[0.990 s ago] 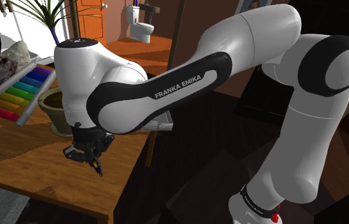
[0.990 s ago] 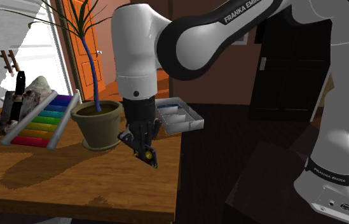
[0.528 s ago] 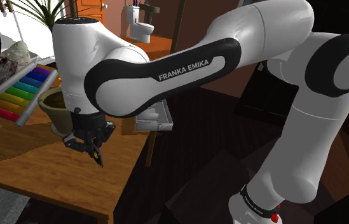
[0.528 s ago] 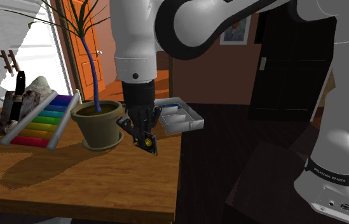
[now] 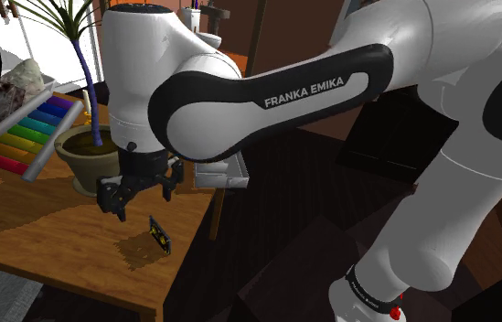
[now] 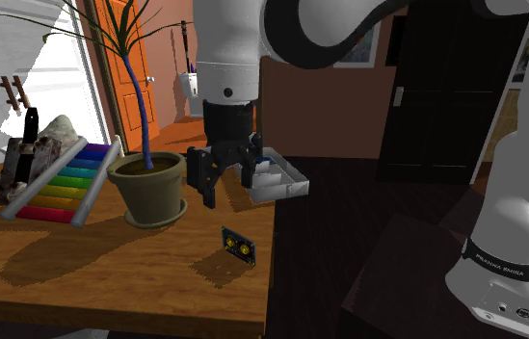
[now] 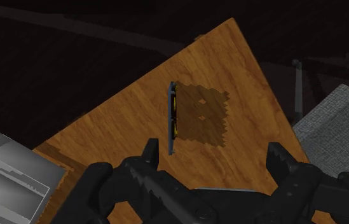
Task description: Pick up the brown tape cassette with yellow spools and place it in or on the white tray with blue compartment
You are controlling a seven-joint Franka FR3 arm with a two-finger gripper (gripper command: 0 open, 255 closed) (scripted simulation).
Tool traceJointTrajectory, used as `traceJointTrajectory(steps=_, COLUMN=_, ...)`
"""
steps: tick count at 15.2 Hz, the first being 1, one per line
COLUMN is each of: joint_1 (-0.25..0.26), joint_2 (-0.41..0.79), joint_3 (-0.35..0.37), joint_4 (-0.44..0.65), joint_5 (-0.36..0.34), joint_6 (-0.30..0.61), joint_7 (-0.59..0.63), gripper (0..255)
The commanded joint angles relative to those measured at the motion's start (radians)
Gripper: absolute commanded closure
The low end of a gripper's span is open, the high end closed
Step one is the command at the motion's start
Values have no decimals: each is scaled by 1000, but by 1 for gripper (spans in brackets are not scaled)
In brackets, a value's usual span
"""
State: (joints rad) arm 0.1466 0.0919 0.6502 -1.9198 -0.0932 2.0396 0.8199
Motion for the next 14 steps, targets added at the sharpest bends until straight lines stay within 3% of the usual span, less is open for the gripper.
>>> traceJointTrajectory(steps=1, joint_1=-2, joint_2=-61, joint_3=6, joint_4=-41, joint_5=26, joint_6=12, joint_7=-7, gripper=0)
traceJointTrajectory(steps=8, joint_1=3, joint_2=-13, joint_3=4, joint_4=-98, joint_5=-12, joint_6=105, joint_7=20, gripper=0)
traceJointTrajectory(steps=14, joint_1=3, joint_2=-13, joint_3=4, joint_4=-98, joint_5=-12, joint_6=105, joint_7=20, gripper=0)
